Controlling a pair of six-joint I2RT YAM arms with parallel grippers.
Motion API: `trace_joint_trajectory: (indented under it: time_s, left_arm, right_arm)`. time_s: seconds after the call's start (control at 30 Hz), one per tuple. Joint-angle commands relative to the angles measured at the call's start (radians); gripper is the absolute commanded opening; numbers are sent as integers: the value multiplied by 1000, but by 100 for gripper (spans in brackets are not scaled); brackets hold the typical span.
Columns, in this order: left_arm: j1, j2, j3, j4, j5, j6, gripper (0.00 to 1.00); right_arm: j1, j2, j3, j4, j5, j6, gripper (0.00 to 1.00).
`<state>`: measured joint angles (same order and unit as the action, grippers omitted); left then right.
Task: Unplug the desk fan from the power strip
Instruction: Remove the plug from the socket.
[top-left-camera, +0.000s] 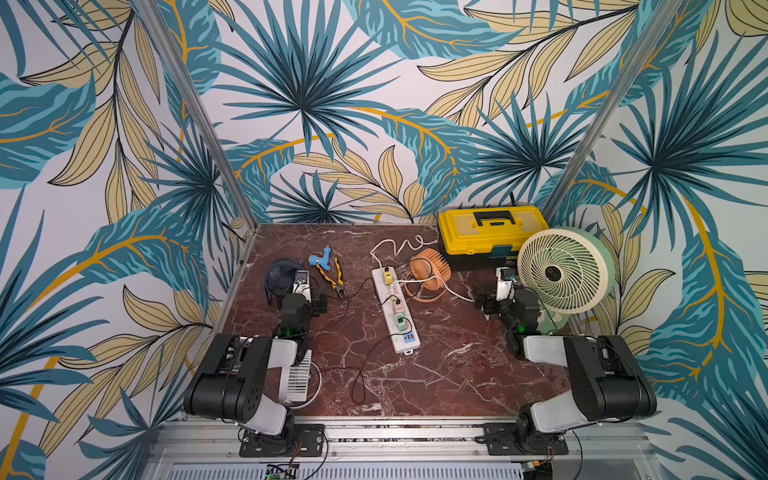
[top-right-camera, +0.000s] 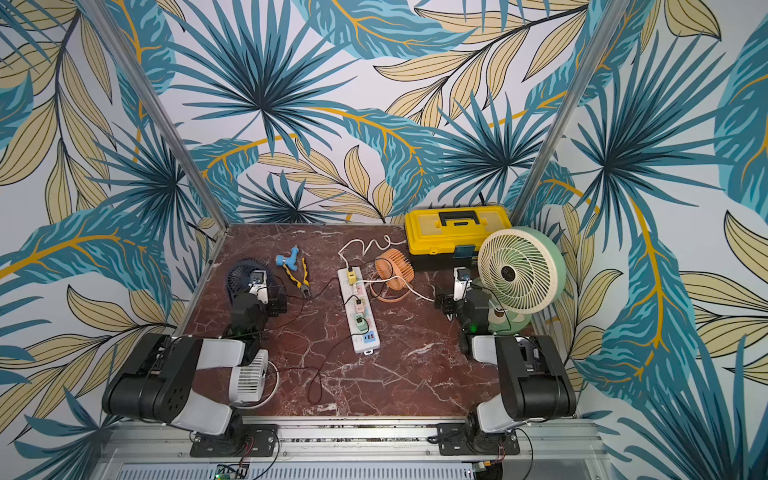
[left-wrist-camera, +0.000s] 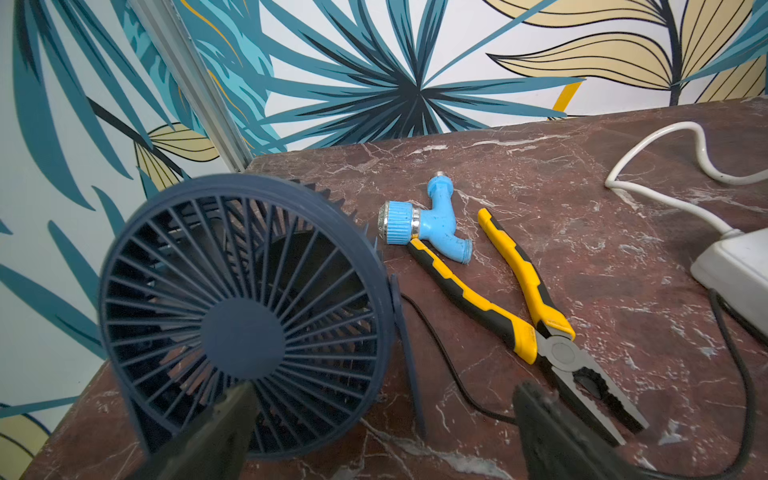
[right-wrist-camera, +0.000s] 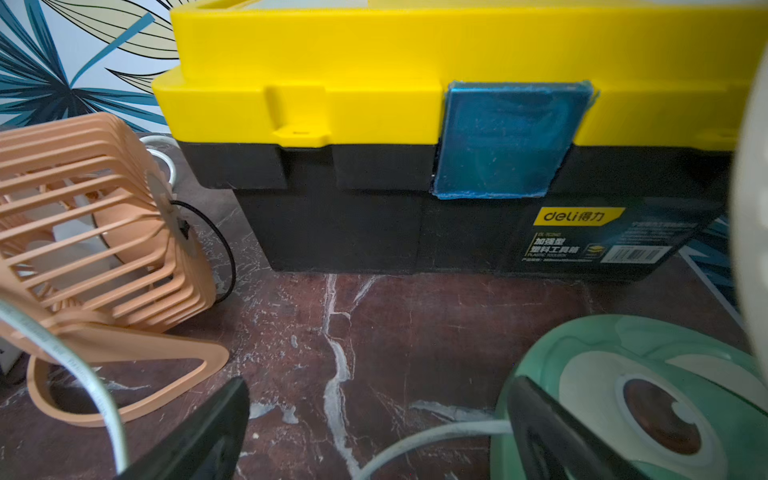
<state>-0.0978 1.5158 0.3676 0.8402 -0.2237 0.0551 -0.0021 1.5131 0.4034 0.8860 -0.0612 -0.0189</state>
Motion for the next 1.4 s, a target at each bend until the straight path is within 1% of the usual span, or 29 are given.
trace_joint_trajectory:
  time_s: [0.0, 0.77, 0.9, 0.97, 1.03, 1.2, 1.3, 1.37]
  left_arm:
    - [8, 1, 30, 4, 0, -5, 100]
    - [10, -8, 35, -6, 0, -5, 100]
    - [-7, -123, 70, -154, -62, -9, 100]
    - [-24, -187, 77, -210, -100, -6, 100]
    - [-39, -245, 84, -266, -132, -20, 100]
    - [-76, -347, 164, -471, -148, -76, 100]
    - [-105, -379, 222, -589, -137, -133, 100]
    - [-113, -400, 243, -652, -102, -182, 100]
  right_arm:
    - [-1, -1, -20, 18, -12, -4, 100]
    - [2, -18, -14, 9, -6, -10, 100]
    - [24, -127, 96, -285, 1, -29, 99]
    - [42, -161, 148, -400, 12, -32, 99]
    - [54, -184, 202, -515, 28, 6, 100]
    - [76, -238, 316, -725, 3, 160, 99]
    - [127, -280, 387, -890, 11, 197, 100]
    - [178, -300, 436, -1005, 38, 203, 100]
